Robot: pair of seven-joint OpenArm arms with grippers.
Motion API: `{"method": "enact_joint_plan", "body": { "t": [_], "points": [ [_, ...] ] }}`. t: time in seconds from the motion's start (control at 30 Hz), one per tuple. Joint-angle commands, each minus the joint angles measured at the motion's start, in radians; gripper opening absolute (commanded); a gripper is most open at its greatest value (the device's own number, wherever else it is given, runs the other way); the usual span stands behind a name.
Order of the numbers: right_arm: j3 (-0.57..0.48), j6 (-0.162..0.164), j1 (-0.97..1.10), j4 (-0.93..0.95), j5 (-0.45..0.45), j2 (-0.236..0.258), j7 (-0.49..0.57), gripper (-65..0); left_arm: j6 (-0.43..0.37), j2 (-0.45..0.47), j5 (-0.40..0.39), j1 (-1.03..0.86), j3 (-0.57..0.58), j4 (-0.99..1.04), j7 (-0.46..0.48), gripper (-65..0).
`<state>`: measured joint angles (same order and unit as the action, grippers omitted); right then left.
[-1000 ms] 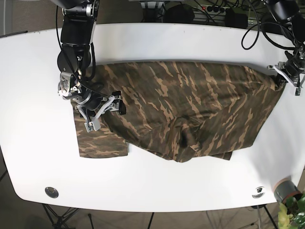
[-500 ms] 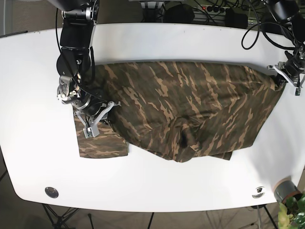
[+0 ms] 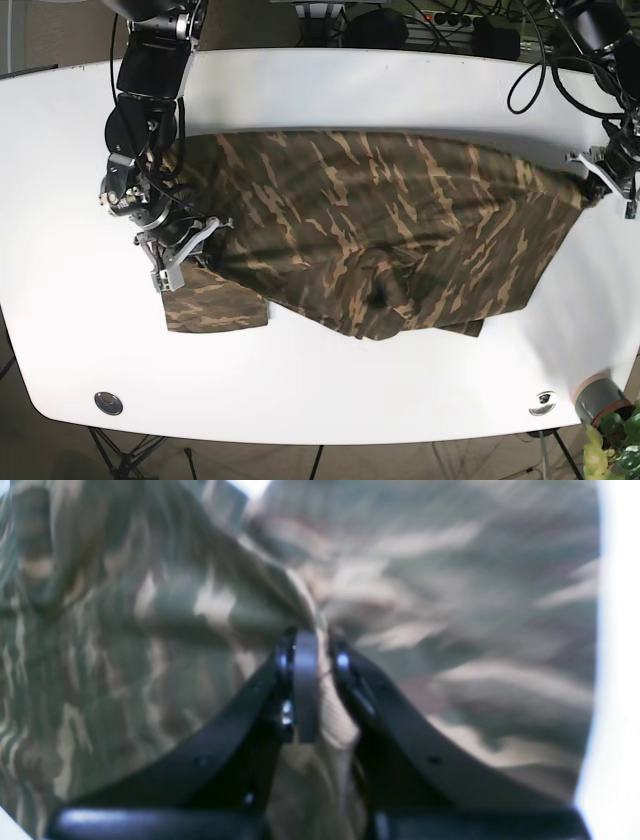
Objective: Fold the T-shirt properly
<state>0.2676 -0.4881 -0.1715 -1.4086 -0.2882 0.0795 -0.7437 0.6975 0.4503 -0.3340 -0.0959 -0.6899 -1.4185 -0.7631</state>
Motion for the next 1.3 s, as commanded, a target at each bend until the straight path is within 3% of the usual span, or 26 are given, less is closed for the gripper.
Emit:
{"method": "enact_joint_plan", "body": {
  "t": [0.0, 0.4, 0.67, 0.93, 1.17, 1.27],
  "points": [
    [0.006, -0.001, -0.043, -0.057, -0.019, 0.039, 0.003, -63.1, 0.001, 0.028, -0.017, 0.031, -0.001, -0.060, 0.027, -65.0],
    [0.005, -0.001, -0.204, -0.193, -0.015, 0.135, -0.107, -63.1, 0.001, 0.008, -0.017, 0.321, 0.143, -0.081, -0.089, -65.0],
    [0.003, -0.007, -0.382, -0.186, -0.021, 0.196, -0.149, -63.1, 0.001, -0.017, -0.017, 0.562, 0.218, -0.075, -0.146, -65.0],
    [-0.124, -0.007, -0.667, -0.056, -0.016, 0.262, -0.153, -63.1, -0.111, -0.023, -0.020, 0.838, 0.278, 0.048, -0.144, -65.0],
    [-0.215, -0.008, -0.917, 0.084, -0.015, 0.280, -0.153, -63.1, -0.121, -0.021, -0.017, 1.077, 0.287, 0.153, -0.140, -65.0],
    [-0.233, -0.010, -1.012, 0.150, -0.015, 0.277, -0.153, -63.1, -0.121, -0.015, -0.017, 1.186, 0.287, 0.230, -0.094, -65.0]
  ]
}}
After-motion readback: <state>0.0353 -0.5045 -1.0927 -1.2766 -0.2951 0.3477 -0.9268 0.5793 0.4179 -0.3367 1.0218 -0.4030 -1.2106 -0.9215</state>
